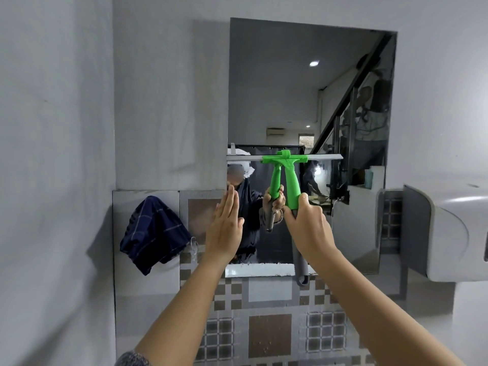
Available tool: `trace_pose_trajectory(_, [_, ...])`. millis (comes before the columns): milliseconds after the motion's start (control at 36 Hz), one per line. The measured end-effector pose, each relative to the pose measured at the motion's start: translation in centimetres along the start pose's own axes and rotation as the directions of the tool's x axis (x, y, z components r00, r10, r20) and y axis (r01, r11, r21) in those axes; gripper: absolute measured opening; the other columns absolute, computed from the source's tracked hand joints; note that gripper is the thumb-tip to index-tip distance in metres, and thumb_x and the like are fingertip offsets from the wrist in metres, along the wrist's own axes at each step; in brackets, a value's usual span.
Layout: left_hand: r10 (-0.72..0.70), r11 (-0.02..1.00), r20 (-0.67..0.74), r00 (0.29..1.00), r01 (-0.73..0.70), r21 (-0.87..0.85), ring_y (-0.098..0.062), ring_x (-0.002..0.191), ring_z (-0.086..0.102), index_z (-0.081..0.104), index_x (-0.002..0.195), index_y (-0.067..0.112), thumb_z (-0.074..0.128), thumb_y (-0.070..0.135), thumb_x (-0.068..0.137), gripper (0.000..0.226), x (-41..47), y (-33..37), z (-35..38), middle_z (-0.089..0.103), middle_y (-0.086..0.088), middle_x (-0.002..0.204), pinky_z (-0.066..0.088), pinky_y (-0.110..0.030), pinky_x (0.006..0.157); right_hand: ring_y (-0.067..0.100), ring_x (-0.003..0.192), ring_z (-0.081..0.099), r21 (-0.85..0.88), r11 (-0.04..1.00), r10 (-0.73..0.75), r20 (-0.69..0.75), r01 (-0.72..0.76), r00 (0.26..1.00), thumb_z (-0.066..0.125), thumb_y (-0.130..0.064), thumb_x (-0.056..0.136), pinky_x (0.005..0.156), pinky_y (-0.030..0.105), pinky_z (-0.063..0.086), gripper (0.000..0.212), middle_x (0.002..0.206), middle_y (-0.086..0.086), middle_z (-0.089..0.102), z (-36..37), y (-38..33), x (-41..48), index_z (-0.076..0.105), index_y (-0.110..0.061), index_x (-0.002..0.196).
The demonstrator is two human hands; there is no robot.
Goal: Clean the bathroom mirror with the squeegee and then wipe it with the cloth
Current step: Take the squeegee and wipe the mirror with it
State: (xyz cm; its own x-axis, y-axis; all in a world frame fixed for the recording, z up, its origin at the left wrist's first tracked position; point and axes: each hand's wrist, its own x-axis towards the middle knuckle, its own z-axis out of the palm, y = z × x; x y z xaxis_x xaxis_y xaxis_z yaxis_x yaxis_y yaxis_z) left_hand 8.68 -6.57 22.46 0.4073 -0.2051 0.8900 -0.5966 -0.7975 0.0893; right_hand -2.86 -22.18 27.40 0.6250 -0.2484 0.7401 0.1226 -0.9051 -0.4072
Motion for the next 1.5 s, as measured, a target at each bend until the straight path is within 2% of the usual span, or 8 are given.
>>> trace_pose_trajectory(167, [0.003, 1.000, 0.006, 1.000, -0.003, -0.001, -0.018, 0.142, 0.007, 0.015, 0.145, 0.006, 0.058, 0.011, 0.088, 0.072, 0.0, 0.0, -0.1, 0.008, -0.007, 0.155, 0.018, -0.035, 0.114, 0.031, 0.070, 0.061, -0.141, 0.990, -0.029, -0.008, 0.028, 1.000, 0.042, -0.035, 0.095, 0.059, 0.037, 0.049, 0.042, 0.083, 0.011, 0.063, -1.5, 1.4, 0.5, 0.039, -0.005, 0.124])
trace_pose_trajectory(389, [0.034, 0.999, 0.005, 0.999, -0.034, 0.005, -0.021, 0.141, 0.013, 0.020, 0.144, 0.004, 0.059, 0.014, 0.088, 0.068, 0.1, -0.4, -0.3, 0.013, -0.009, 0.154, 0.029, -0.039, 0.111, 0.031, 0.070, 0.062, -0.292, 0.955, -0.059, -0.045, 0.043, 0.997, 0.040, -0.037, 0.095, 0.055, 0.032, 0.043, 0.038, 0.085, 0.010, 0.066, -3.1, 3.7, 1.2, 0.039, -0.013, 0.124])
trace_pose_trajectory(639, [0.091, 0.996, 0.010, 0.996, -0.091, 0.024, -0.024, 0.139, 0.024, 0.030, 0.141, 0.005, 0.053, 0.015, 0.089, 0.058, 1.1, -1.6, -1.4, 0.024, -0.007, 0.152, 0.054, -0.037, 0.086, 0.024, 0.059, 0.050, -0.355, 0.935, -0.008, -0.094, -0.026, 0.996, 0.042, -0.035, 0.096, 0.049, 0.027, 0.033, 0.038, 0.083, 0.007, 0.064, -4.3, 7.2, 0.1, 0.039, -0.015, 0.128])
trace_pose_trajectory(722, [0.145, 0.989, 0.008, 0.989, -0.145, 0.043, -0.025, 0.138, 0.026, 0.031, 0.140, 0.003, 0.056, 0.015, 0.088, 0.059, 2.0, -1.9, -1.9, 0.029, -0.009, 0.150, 0.049, -0.040, 0.094, 0.023, 0.058, 0.047, -0.381, 0.924, -0.031, -0.120, -0.017, 0.992, 0.046, -0.029, 0.095, 0.043, 0.022, 0.022, 0.029, 0.077, 0.002, 0.058, -4.9, 8.0, 0.0, 0.044, -0.013, 0.119])
trace_pose_trajectory(861, [0.165, 0.980, -0.033, 0.986, -0.160, 0.115, -0.026, 0.139, 0.023, 0.029, 0.141, 0.002, 0.053, 0.015, 0.090, 0.058, 3.4, -2.1, -2.6, 0.027, -0.013, 0.150, 0.026, -0.039, 0.110, 0.023, 0.062, 0.048, -0.405, 0.914, -0.025, -0.147, -0.037, 0.989, 0.050, -0.031, 0.093, 0.053, 0.029, 0.033, 0.033, 0.087, 0.009, 0.068, -5.7, 10.3, 0.5, 0.046, -0.016, 0.122])
trace_pose_trajectory(1139, [0.174, 0.980, -0.101, 0.980, -0.162, 0.119, -0.027, 0.137, 0.028, 0.032, 0.140, 0.001, 0.055, 0.016, 0.088, 0.058, 8.2, -0.9, -3.2, 0.030, -0.013, 0.149, 0.028, -0.043, 0.111, 0.025, 0.059, 0.050, -0.274, 0.951, 0.094, -0.190, -0.145, 0.977, 0.050, -0.028, 0.093, 0.052, 0.028, 0.036, 0.045, 0.086, 0.014, 0.067, -6.5, 15.8, -0.3, 0.043, -0.012, 0.134])
trace_pose_trajectory(1250, [0.198, 0.975, -0.128, 0.972, -0.182, 0.131, -0.027, 0.136, 0.030, 0.034, 0.138, 0.000, 0.056, 0.015, 0.088, 0.057, 10.1, -0.2, -3.6, 0.033, -0.013, 0.148, 0.028, -0.040, 0.111, 0.027, 0.057, 0.054, -0.185, 0.965, 0.153, -0.177, -0.185, 0.972, 0.051, -0.029, 0.092, 0.052, 0.033, 0.046, 0.035, 0.075, 0.010, 0.064, -5.0, 16.1, -1.1, 0.048, -0.010, 0.121])
trace_pose_trajectory(1500, [0.314, 0.934, -0.045, 0.948, -0.300, 0.195, -0.024, 0.137, 0.030, 0.032, 0.140, 0.003, 0.052, 0.016, 0.090, 0.055, 13.3, -0.8, -5.1, 0.029, -0.011, 0.150, 0.032, -0.041, 0.110, 0.032, 0.060, 0.056, 0.186, 0.929, 0.345, -0.130, -0.319, 0.929, 0.047, -0.031, 0.093, 0.053, 0.035, 0.042, 0.023, 0.070, 0.010, 0.059, -0.8, 12.3, -1.8, 0.047, -0.009, 0.101])
